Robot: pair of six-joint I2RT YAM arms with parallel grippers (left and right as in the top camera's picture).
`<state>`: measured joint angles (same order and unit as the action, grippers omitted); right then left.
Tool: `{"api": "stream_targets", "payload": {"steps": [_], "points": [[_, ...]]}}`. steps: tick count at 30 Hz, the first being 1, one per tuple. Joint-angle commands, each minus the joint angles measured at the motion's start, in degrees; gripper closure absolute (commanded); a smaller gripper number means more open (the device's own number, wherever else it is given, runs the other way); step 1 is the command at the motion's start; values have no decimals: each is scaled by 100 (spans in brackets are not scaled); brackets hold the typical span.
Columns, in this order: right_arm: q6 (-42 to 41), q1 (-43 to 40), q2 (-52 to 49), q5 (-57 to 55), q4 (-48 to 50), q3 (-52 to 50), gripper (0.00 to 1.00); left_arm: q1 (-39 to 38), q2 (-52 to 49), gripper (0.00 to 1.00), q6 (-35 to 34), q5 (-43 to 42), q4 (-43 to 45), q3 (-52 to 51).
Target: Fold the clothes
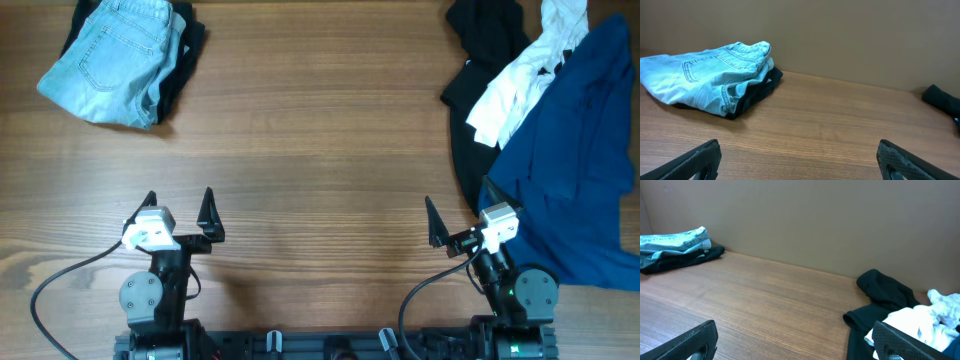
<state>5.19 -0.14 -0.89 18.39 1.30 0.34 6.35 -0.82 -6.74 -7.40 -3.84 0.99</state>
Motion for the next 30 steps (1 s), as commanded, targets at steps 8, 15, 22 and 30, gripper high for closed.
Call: {"api": "stream_targets", "payload": {"steps": [8, 15, 22, 30], "points": [[-46, 28, 7, 66, 33, -4, 0, -24, 44, 0, 26, -4, 20, -66], [1401, 28, 7, -404, -4, -4, 0, -24, 44, 0, 26, -4, 24, -66], [1429, 28, 9, -297, 151, -4, 0, -24, 44, 0, 26, -4, 22, -66], [942, 28, -11, -155, 1290, 26, 0, -24, 39, 0, -22, -568, 192, 61]]}}
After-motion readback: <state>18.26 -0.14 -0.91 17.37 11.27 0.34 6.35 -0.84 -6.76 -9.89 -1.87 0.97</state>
